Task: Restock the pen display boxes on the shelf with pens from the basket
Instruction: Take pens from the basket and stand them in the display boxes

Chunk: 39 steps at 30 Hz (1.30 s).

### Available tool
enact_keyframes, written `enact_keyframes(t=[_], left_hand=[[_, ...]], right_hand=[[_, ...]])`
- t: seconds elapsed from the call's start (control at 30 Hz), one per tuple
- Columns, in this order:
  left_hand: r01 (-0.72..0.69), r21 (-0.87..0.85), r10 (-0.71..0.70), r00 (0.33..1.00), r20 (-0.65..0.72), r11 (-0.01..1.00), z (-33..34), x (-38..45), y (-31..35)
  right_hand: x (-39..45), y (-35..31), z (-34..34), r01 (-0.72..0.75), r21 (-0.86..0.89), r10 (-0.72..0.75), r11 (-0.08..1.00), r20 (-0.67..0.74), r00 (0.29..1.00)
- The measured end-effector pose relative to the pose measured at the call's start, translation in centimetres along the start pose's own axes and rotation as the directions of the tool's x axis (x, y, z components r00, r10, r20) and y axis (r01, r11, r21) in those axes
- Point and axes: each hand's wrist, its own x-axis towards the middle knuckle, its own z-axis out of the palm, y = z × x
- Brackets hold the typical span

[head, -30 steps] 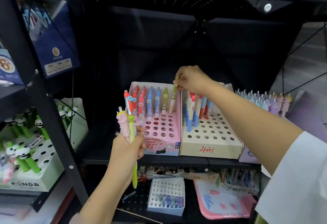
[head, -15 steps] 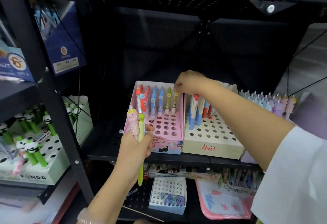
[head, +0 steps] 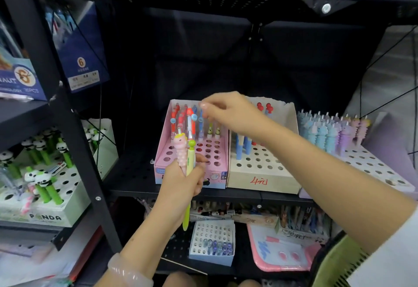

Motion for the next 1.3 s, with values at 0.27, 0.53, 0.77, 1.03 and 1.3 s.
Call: enact_keyframes(t=[0.27, 0.53, 0.77, 1.03, 1.3], left_hand=[[0.03, -0.089, -0.017, 0.99, 0.139, 0.996, 0.7, -0.3, -0.2], [-0.036, -0.129, 0.034, 0.999, -0.02, 0.991, -1.8, 0.2, -0.9], [0.015, -0.221, -0.063, 0.975, -0.214, 0.975, -4.6, 0.5, -1.0], [0.039, -0.357, -0.123, 0.969, -0.216, 0.933, -6.0, 0.5, -1.1], [-0.012, -0.133, -0.007, 0.99, -0.142, 0.991, -6.3, 0.2, -1.2]], right_hand=[[-2.1, 1.0, 1.5, -0.216, 0.555, 0.088, 0.804, 0.248, 0.965], [0.1, 0.7, 2.2, -0.059, 0.432, 0.174, 0.9, -0.231, 0.957], [2.0, -0.7, 6.4, 0.047, 0.241, 0.032, 0.969, -0.31, 0.95], [4.1, -0.6, 8.9, 0.039, -0.22, -0.097, 0.975, -0.264, 0.96], [4.2, 0.3, 9.8, -0.081, -0.348, 0.004, 0.934, -0.217, 0.976]])
